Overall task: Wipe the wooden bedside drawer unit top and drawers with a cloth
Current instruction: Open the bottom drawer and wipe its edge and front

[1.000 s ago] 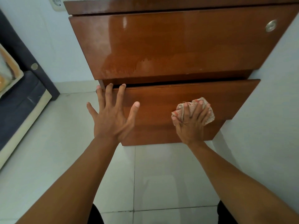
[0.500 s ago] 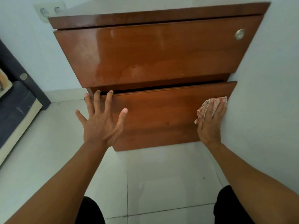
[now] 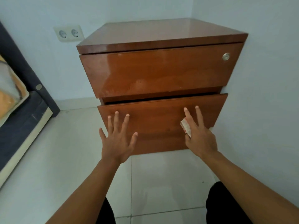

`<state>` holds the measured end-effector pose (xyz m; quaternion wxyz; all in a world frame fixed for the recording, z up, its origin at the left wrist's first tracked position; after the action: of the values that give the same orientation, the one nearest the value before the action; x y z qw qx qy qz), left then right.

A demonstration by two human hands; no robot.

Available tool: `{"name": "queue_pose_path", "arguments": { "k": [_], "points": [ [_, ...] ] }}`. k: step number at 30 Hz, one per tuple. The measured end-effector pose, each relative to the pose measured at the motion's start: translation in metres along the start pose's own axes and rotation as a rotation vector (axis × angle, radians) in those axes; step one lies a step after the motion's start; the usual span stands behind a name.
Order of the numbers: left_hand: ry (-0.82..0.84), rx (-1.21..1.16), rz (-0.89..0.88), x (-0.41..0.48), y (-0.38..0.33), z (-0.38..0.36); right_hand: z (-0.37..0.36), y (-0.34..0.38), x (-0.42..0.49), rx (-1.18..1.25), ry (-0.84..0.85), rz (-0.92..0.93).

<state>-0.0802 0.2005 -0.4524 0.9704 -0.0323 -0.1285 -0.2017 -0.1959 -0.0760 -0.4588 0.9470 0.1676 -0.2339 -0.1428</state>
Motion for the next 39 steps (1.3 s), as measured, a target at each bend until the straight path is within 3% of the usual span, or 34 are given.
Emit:
{"name": "queue_pose_path", "arguments": {
  "k": [5, 14, 20, 22, 27, 39],
  "points": [
    [0.054, 0.086, 0.004, 0.005, 0.005, -0.016, -0.019, -0.007, 0.012, -0.044, 0.119, -0.035],
    [0.061, 0.076, -0.004, 0.029, 0.006, -0.024, -0.025, -0.013, 0.036, 0.058, 0.172, -0.121],
    [0.057, 0.078, -0.039, 0.026, 0.011, -0.037, -0.031, -0.007, 0.029, 0.054, 0.102, -0.120],
    [0.126, 0.047, -0.019, 0.012, 0.011, -0.053, -0.047, -0.001, 0.017, 0.052, 0.139, -0.100],
    [0.392, 0.076, 0.011, -0.008, 0.024, -0.104, -0.104, -0.018, -0.005, -0.067, 0.434, -0.161],
    [0.430, 0.120, 0.095, 0.018, 0.048, -0.135, -0.145, -0.024, 0.011, -0.095, 0.425, -0.180]
  ]
}}
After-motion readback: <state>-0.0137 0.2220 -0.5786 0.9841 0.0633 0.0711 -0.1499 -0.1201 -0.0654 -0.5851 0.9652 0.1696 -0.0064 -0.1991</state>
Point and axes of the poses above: each hand's wrist, its own x-axis towards the middle knuckle, its own z-axis out of the back of the hand, y = z × x, the point moved 7 cm from there along x, towards the middle knuckle, and after that the axes turned 10 degrees about x, right-handed, at the moved point
